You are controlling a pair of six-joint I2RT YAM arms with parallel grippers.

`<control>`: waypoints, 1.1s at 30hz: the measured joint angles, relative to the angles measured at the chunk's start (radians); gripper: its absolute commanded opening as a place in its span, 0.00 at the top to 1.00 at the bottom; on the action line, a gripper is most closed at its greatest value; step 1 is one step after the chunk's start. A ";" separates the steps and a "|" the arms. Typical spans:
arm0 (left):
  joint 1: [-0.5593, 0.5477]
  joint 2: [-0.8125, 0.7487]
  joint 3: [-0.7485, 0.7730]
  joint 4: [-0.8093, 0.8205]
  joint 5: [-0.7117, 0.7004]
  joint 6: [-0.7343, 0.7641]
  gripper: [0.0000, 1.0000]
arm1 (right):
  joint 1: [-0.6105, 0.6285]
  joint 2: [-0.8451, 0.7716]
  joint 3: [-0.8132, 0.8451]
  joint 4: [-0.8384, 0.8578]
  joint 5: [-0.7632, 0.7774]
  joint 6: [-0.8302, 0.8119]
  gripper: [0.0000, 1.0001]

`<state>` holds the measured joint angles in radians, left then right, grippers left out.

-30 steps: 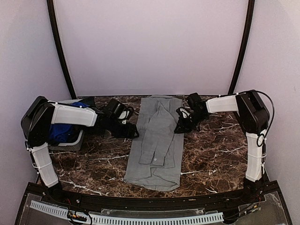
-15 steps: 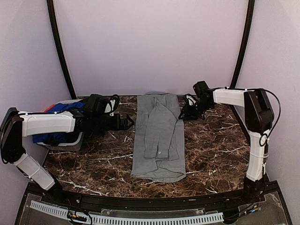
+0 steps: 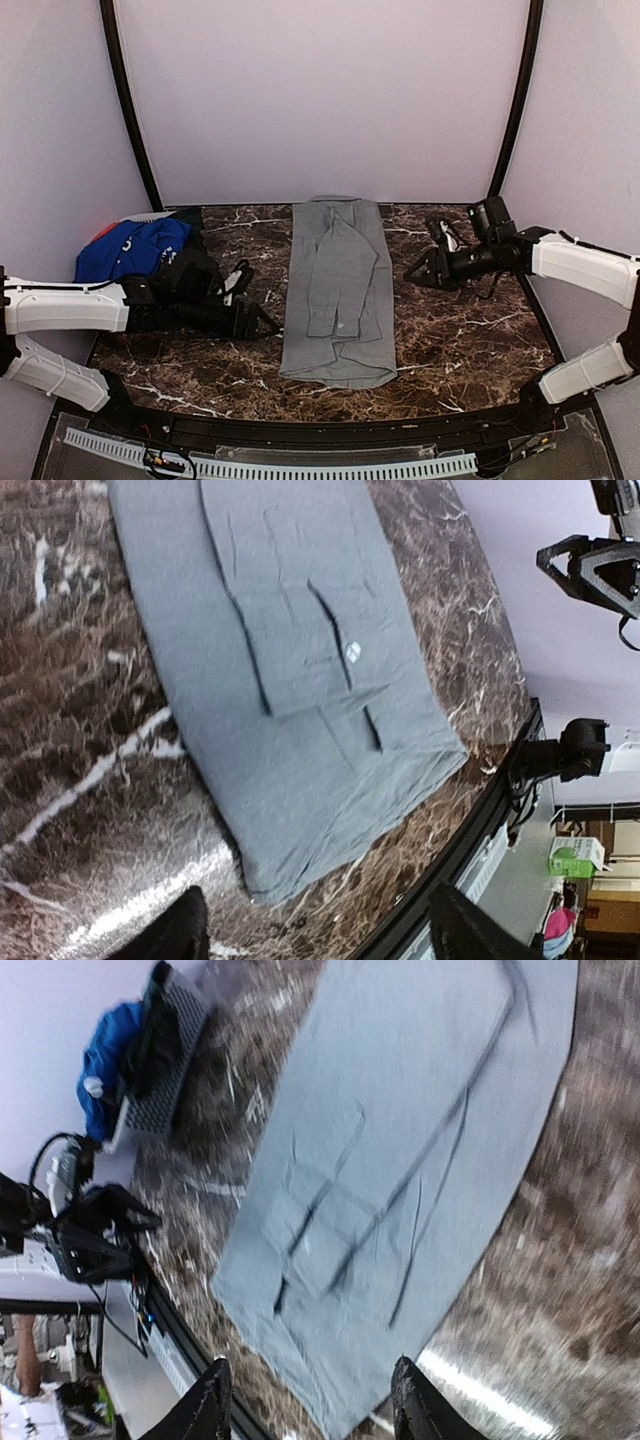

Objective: Fold and stack the mixed laundry pile
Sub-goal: Pick up the rectangle-folded shirt from the center of the board.

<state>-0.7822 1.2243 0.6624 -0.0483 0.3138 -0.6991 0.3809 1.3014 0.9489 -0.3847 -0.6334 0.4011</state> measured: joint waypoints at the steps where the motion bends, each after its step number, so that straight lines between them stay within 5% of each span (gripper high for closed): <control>1: -0.015 -0.007 -0.030 -0.010 0.008 -0.021 0.37 | 0.019 -0.004 -0.063 -0.003 -0.007 0.021 0.49; 10: -0.124 0.041 -0.143 0.020 0.038 -0.168 0.54 | 0.193 -0.036 -0.368 0.045 -0.035 0.180 0.52; 22: -0.166 0.253 -0.153 0.230 0.064 -0.277 0.61 | 0.238 0.148 -0.433 0.262 -0.070 0.280 0.57; 27: -0.176 0.291 -0.150 0.295 0.069 -0.301 0.66 | 0.273 0.206 -0.433 0.332 -0.093 0.306 0.76; 33: -0.182 0.306 -0.151 0.313 0.068 -0.307 0.86 | 0.286 0.244 -0.456 0.396 -0.106 0.328 1.00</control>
<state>-0.9646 1.5307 0.5114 0.2646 0.3817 -1.0065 0.6674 1.5452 0.4927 0.0113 -0.7395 0.7296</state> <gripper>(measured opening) 0.229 0.085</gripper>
